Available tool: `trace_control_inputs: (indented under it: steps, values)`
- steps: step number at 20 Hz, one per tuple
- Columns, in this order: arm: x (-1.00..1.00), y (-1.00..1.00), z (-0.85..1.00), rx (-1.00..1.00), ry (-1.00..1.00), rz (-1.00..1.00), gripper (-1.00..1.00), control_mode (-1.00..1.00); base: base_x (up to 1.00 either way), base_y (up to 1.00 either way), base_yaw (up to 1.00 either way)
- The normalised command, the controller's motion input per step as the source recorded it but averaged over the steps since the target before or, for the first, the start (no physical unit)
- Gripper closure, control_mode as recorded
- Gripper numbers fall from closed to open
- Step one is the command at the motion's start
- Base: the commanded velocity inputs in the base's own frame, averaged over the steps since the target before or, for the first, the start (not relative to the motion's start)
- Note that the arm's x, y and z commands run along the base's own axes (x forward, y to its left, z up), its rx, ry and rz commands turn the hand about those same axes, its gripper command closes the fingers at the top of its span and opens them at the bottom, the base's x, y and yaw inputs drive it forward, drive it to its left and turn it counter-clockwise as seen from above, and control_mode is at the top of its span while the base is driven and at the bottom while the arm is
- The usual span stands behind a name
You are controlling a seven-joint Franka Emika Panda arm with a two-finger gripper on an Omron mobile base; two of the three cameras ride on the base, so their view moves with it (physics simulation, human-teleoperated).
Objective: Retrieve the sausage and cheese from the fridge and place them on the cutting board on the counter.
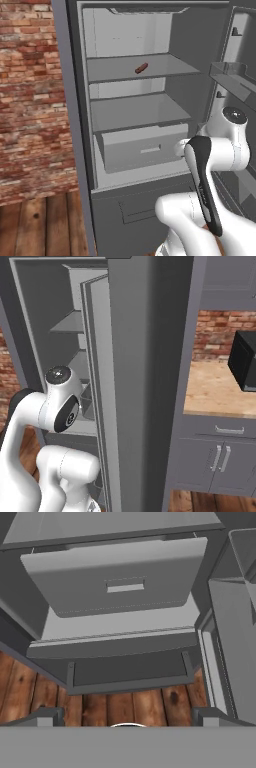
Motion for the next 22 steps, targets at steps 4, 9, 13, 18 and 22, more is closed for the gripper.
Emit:
trace_control_inputs:
  steps: [4, 9, 13, 18, 22]
  values:
    - [0.0, 0.0, 0.0, 0.0, 0.0, 0.0, -1.0, -1.0, 0.0, 0.0, 0.0]
    - [-0.17, 0.05, -0.02, 0.1, -0.05, -0.05, -1.0, -1.0, 0.0, 0.0, 0.0]
    - [-0.08, 0.41, 0.27, 0.0, -0.39, -0.01, -1.0, -1.0, 0.0, 0.0, 0.0]
    - [0.14, 0.47, 0.61, -0.07, -0.33, 0.0, -1.0, -1.0, 0.0, 0.0, 0.0]
    - [0.28, 0.26, 0.66, -0.01, -0.26, 0.0, -1.0, -1.0, 0.0, 0.0, 0.0]
